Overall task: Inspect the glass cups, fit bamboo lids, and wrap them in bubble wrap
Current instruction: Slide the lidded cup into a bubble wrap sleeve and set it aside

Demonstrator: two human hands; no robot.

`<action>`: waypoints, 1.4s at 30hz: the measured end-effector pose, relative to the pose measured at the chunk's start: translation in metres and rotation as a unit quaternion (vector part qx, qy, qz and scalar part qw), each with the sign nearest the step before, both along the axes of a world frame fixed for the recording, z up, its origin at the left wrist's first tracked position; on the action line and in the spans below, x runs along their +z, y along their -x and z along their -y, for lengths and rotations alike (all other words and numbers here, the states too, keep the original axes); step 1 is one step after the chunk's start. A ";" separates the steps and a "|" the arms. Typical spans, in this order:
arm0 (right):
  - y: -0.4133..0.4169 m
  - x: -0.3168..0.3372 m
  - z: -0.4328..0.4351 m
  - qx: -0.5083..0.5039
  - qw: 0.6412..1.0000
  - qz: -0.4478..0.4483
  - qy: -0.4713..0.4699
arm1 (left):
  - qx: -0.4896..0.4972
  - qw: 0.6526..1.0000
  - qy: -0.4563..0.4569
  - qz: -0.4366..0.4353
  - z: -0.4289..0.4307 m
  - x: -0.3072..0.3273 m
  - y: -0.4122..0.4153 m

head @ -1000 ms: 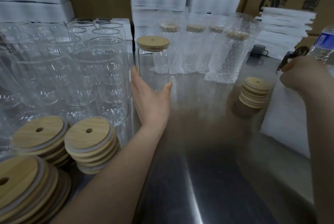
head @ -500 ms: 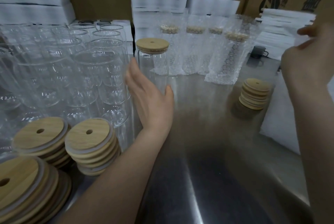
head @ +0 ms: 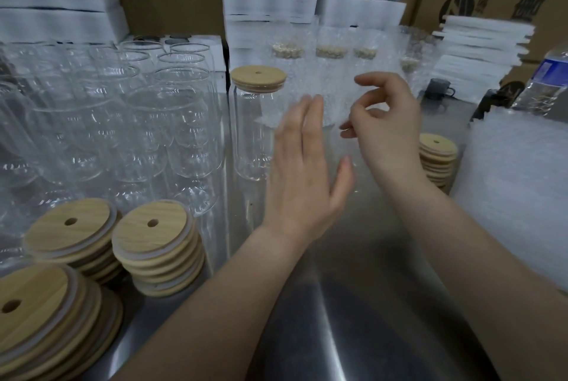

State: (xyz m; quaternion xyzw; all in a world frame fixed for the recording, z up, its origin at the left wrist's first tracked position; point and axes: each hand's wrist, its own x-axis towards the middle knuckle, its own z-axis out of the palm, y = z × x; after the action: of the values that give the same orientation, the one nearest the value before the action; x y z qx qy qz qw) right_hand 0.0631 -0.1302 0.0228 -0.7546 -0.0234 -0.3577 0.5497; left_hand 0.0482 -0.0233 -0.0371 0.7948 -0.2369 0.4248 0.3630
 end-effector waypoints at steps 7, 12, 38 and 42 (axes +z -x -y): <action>-0.008 -0.009 0.000 0.080 0.990 -0.013 -0.115 | -0.069 0.971 0.049 -0.225 0.002 -0.011 -0.009; -0.013 -0.019 0.010 0.163 0.981 -0.059 -0.087 | -0.043 0.939 0.199 -0.277 -0.003 -0.014 -0.021; -0.022 -0.026 0.040 0.211 0.919 -0.184 0.279 | -0.153 0.861 0.282 -0.394 -0.004 -0.002 -0.017; -0.025 -0.032 0.038 0.217 0.916 -0.191 0.277 | -0.146 0.877 0.271 -0.369 -0.004 -0.005 -0.020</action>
State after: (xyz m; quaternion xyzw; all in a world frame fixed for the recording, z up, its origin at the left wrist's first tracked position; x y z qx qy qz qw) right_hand 0.0877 -0.1685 -0.0095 -0.9071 -0.1792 -0.0574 0.3765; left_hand 0.0687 -0.0194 -0.0422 0.7208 -0.0747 0.0902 0.6832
